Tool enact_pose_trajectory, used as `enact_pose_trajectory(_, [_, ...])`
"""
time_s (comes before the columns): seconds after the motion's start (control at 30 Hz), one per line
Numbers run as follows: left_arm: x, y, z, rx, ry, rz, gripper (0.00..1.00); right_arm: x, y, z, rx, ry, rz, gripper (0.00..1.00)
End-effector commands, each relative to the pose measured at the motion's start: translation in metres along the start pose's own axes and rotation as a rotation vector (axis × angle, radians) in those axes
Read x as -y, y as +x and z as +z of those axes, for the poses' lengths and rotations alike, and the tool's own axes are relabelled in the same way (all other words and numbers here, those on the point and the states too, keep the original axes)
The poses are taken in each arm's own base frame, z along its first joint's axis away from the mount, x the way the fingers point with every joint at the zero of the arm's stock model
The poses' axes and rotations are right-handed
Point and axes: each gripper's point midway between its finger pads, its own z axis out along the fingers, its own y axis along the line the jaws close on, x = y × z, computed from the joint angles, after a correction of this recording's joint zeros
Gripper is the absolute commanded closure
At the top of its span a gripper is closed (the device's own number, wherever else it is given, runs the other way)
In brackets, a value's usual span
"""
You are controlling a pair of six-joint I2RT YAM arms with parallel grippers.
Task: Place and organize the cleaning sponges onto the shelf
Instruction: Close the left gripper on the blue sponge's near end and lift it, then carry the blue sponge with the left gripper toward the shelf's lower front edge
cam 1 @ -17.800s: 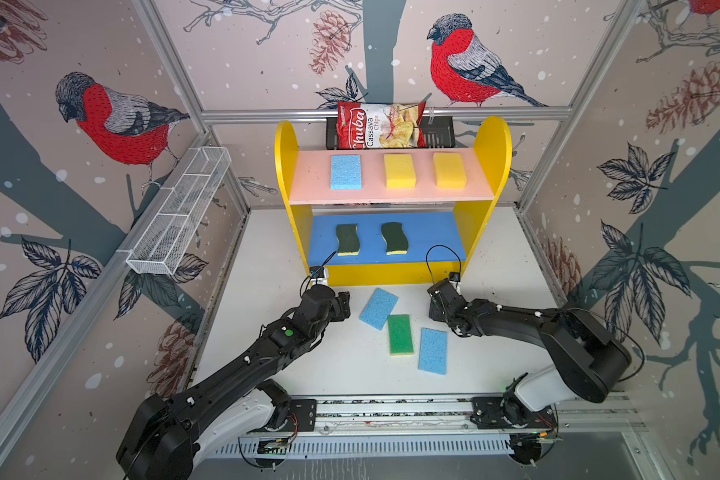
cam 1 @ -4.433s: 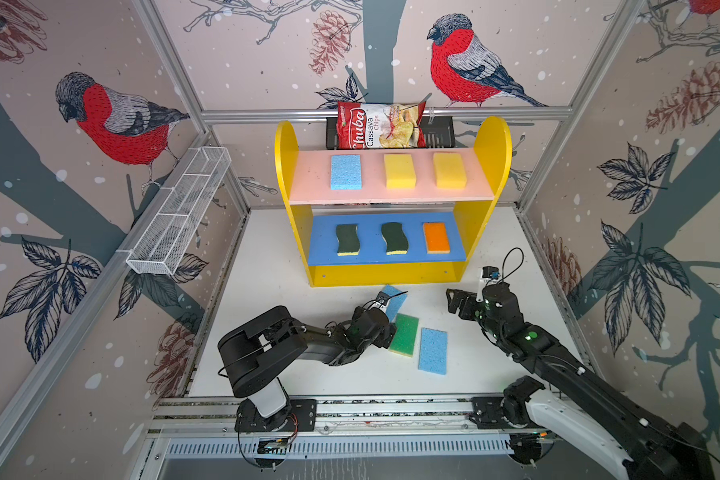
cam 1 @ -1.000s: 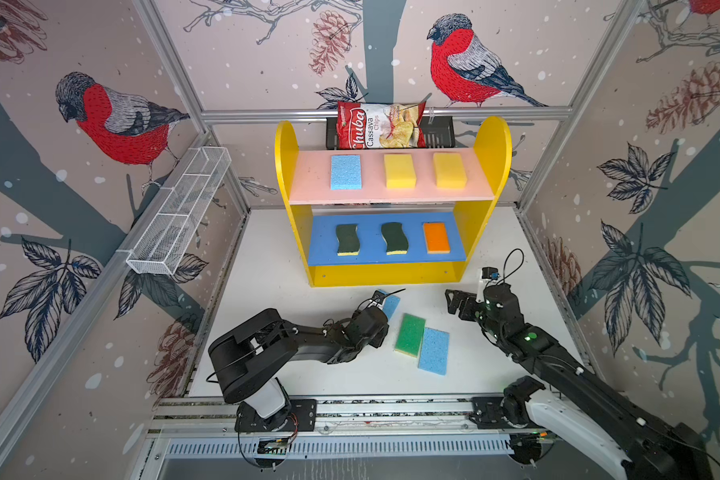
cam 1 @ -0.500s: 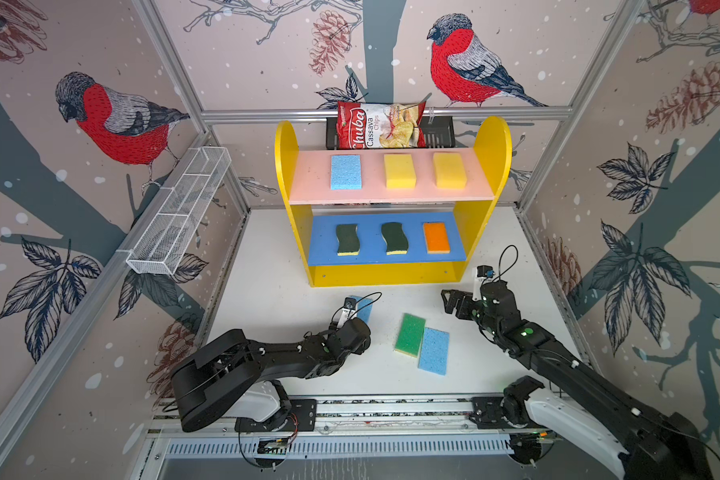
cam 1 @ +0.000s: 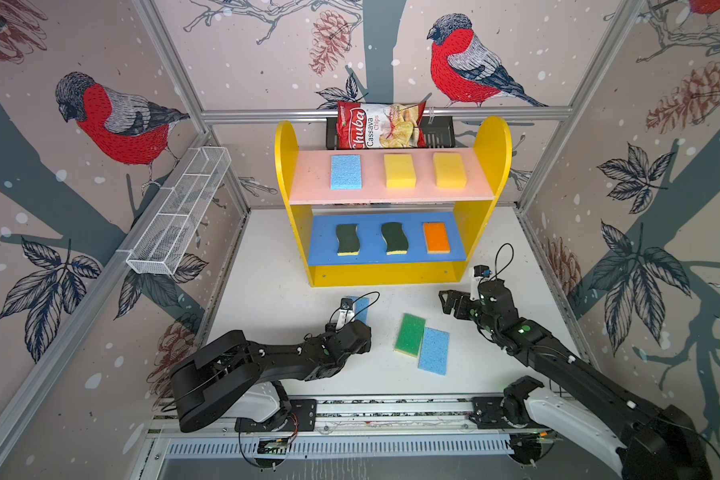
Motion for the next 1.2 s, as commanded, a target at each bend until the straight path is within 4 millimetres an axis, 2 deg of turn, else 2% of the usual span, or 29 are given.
enact_pose_trajectory(0.0, [-0.017, 0.044, -0.002, -0.193, -0.047, 0.047, 0.09, -0.005, -0.008, -0.002, 0.032, -0.020, 0.000, 0.04])
enact_pose_trajectory(0.13, [-0.015, 0.046, -0.001, -0.197, -0.045, 0.060, 0.07, -0.004, -0.008, -0.004, 0.036, -0.021, 0.002, 0.04])
enact_pose_trajectory(0.37, [-0.019, 0.057, -0.001, -0.218, -0.095, 0.071, 0.09, -0.004, -0.007, -0.004, 0.037, -0.021, 0.004, 0.04])
enact_pose_trajectory(0.7, [-0.033, 0.068, -0.001, -0.227, -0.179, 0.015, 0.28, -0.004, -0.008, -0.008, 0.043, -0.024, 0.000, 0.04])
enact_pose_trajectory(0.83, [-0.039, 0.063, -0.003, -0.201, -0.220, -0.004, 0.32, -0.004, -0.008, -0.009, 0.047, -0.024, 0.001, 0.04])
enact_pose_trajectory(0.97, [-0.036, 0.053, -0.007, -0.161, -0.195, -0.019, 0.34, -0.005, -0.008, -0.009, 0.046, -0.031, 0.005, 0.04])
enact_pose_trajectory(1.17, [-0.038, 0.026, -0.018, -0.026, -0.165, -0.087, 0.36, -0.007, -0.010, -0.009, 0.053, -0.038, 0.003, 0.04])
